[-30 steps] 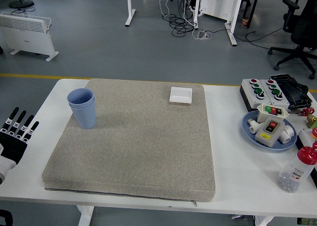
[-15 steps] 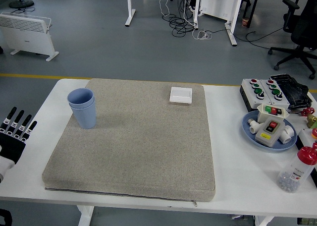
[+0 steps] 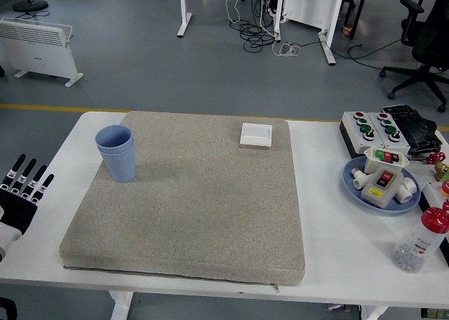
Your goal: Push cup pick cup insert cup
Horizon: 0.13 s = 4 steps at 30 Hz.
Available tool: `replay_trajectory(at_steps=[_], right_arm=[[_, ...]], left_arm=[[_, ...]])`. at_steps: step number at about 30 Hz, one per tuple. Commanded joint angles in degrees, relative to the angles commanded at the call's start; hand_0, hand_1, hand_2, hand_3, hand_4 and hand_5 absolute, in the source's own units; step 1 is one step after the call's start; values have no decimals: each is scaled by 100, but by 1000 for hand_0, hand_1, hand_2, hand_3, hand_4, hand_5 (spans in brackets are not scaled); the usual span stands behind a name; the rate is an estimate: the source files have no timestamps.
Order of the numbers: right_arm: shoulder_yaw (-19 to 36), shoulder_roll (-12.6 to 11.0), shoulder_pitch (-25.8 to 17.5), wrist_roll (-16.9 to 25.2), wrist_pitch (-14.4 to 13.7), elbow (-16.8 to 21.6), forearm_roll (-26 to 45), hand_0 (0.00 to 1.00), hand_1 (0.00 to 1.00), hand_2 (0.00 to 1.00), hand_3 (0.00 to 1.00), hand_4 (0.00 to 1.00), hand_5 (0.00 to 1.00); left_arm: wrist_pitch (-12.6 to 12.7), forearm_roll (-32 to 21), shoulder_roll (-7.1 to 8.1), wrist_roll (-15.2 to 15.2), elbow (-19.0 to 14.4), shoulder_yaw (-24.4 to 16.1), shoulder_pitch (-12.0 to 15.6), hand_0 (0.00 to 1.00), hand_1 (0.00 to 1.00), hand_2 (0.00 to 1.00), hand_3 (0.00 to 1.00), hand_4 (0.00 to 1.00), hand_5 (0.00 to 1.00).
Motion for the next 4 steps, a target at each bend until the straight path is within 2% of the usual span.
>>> replay_trajectory(at_steps=[4], right_arm=[[13, 4, 1, 7, 5, 0, 12, 728, 657, 674, 591, 144, 484]], left_arm=[[-6, 1, -12, 59, 32, -10, 5, 857, 857, 908, 817, 647, 998]])
